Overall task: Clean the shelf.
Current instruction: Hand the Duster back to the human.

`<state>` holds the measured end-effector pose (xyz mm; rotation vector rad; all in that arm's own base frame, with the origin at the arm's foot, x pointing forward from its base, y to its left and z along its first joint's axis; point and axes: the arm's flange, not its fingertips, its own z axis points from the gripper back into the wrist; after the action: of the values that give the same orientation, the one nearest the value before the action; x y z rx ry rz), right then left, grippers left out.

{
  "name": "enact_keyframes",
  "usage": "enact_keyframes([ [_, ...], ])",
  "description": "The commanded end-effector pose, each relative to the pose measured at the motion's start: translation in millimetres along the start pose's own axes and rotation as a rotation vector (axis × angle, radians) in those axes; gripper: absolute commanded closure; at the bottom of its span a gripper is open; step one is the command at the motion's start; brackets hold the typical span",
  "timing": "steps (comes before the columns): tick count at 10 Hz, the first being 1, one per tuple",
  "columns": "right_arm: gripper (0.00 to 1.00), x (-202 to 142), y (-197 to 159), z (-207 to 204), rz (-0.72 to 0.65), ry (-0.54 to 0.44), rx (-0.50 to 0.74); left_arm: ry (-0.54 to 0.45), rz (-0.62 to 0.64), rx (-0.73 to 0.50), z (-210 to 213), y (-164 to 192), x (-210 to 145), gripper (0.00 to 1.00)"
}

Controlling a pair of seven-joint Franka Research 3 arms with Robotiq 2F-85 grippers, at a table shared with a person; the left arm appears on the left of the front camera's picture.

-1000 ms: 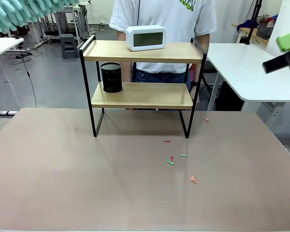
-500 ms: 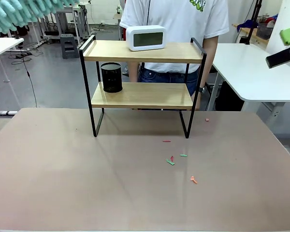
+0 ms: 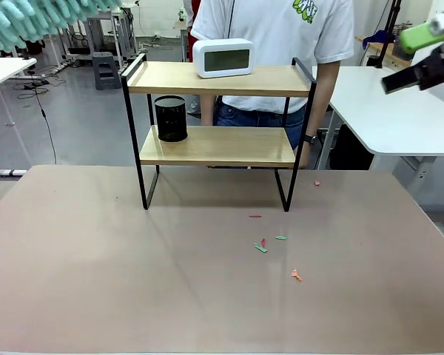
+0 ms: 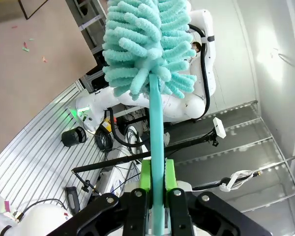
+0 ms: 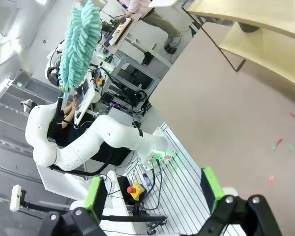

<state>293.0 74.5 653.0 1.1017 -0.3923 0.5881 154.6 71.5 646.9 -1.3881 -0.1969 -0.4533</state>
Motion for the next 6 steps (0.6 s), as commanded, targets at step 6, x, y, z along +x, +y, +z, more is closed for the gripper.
enact_keyframes([
  [6,0.0,27.3,-16.7,-68.6,-0.01,0.189,0.098,0.618,0.124,0.045,-107.3,93.6,165.1,0.87],
])
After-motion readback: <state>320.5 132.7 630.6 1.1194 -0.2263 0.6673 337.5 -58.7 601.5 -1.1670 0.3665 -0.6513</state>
